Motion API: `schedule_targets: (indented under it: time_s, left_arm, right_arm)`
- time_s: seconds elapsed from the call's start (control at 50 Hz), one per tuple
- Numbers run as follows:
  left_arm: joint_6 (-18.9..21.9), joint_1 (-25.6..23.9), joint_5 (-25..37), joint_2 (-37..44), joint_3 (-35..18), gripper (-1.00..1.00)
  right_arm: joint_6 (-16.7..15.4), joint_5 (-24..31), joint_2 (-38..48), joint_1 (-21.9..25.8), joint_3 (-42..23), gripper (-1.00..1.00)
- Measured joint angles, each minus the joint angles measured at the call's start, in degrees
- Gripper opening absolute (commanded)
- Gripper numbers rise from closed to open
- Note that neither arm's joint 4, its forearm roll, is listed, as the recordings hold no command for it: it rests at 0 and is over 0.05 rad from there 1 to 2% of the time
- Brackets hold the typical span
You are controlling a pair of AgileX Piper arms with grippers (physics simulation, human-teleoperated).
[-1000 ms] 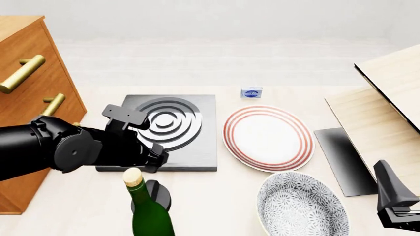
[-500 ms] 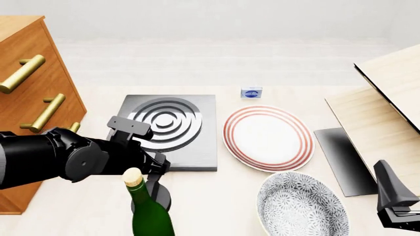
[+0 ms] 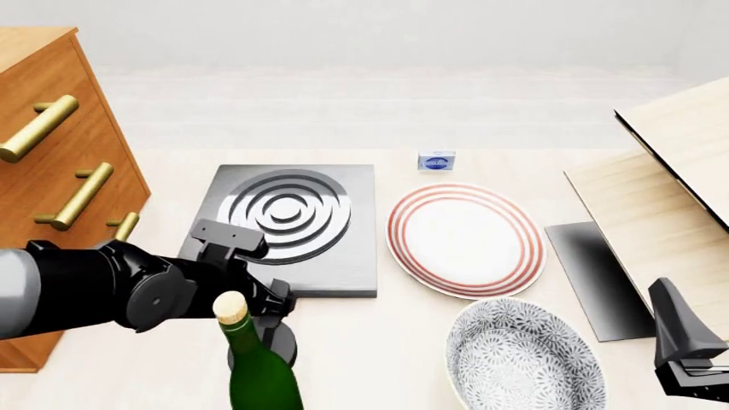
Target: Turn on the stove.
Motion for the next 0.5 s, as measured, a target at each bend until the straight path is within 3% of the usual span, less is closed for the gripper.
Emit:
schedule_targets:
  time_s: [0.5]
  left_arm:
    - [-2.9, -0.9, -4.8, 2.5, 3.9, 1.0]
  right_arm:
    - [0.0, 0.0, 0.0, 0.0, 0.0, 1.0]
